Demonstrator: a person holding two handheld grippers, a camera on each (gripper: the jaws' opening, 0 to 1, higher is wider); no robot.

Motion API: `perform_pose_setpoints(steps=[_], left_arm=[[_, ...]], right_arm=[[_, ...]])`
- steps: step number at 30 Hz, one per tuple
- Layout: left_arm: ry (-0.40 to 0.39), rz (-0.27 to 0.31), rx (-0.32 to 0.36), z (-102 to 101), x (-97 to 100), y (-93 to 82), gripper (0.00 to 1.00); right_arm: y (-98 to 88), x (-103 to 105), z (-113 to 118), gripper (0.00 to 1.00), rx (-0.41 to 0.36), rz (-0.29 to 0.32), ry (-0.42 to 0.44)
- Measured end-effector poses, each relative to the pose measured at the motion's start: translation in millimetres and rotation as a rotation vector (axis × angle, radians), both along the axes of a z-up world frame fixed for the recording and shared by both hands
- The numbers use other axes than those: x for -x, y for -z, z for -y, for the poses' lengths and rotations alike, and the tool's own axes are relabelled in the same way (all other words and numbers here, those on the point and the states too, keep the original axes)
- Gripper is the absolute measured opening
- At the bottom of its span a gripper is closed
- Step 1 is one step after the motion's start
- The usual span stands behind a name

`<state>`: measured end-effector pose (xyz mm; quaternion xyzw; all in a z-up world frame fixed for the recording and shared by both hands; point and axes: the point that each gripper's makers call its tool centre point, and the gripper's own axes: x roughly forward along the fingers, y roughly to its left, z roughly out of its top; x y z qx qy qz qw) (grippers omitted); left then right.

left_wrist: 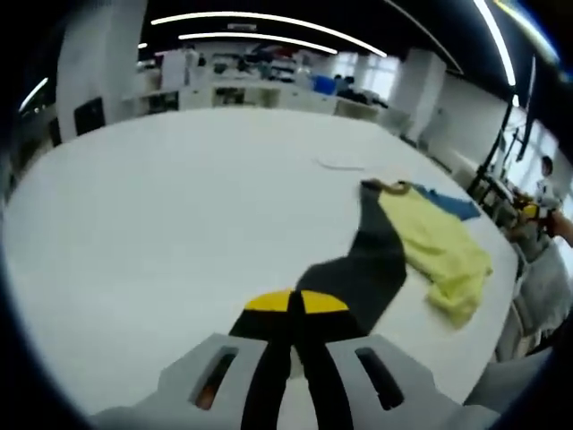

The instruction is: Fold the garment on the visible template until the final outline fits inside the template.

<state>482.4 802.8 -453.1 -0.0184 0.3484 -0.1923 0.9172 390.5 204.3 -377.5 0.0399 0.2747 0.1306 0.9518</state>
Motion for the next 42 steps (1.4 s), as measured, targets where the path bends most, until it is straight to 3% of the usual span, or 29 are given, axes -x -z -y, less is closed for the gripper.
perform_pose_setpoints(steps=[16, 27, 35, 42], left_arm=[[-0.014, -0.023, -0.068, -43, -50.5, 16.9, 0.00], [-0.044, -0.071, -0.092, -75, -75.6, 36.5, 0.00], [-0.083, -0.102, -0.096, -106, -108.1, 57.2, 0.00], [-0.090, -0.154, -0.105, -112, -112.1, 75.0, 0.00]], right_arm=[[5.8, -17, -28, 0.96, -0.018, -0.030, -0.009], [4.3, -28, -33, 0.96, -0.028, -0.027, 0.011], [10.2, -31, -36, 0.96, -0.020, -0.051, 0.016], [18.9, -34, -37, 0.96, 0.008, -0.071, 0.004]])
